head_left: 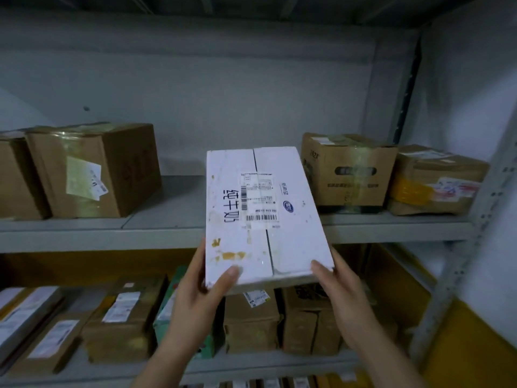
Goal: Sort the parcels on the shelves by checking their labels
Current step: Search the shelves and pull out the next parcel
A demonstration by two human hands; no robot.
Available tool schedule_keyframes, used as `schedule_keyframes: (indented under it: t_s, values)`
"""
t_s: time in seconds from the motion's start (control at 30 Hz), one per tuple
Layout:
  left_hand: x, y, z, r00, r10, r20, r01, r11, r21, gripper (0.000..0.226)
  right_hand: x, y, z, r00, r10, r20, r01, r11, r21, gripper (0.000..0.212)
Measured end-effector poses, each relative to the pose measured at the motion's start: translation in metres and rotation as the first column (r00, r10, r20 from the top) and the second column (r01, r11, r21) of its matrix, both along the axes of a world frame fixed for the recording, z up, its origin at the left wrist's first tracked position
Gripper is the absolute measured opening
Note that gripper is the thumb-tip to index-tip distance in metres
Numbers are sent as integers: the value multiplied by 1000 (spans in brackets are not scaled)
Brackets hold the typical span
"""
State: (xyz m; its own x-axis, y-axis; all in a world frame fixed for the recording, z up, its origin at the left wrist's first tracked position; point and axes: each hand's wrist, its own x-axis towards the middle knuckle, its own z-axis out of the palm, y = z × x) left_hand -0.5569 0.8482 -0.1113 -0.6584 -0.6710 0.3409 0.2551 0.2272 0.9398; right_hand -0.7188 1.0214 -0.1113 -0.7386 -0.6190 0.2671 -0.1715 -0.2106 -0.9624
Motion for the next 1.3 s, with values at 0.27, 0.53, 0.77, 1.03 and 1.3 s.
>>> schedule_keyframes:
  t_s: [0.27,0.53,0.77,1.03,1.3]
  values:
    - [80,86,-75,995,72,73,-74,997,35,83,64,98,-68,991,97,94,-98,995,6,65]
    - [92,121,-97,990,108,91,-107,994,-11,81,74,133,-89,980,123,156,-128,991,25,64]
    - [79,123,-95,995,72,68,-70,997,-33,82,66,138,-87,987,115,113,-119,992,34,65]
    - [40,58,-32,994,95,56,-82,975,-208,79,16,80,-35,979,97,-181,-88,995,52,65]
    - [-45,-34,36,993,17,121,-7,997,-83,66,-60,-7,24,933,2,-359,52,989,140,54]
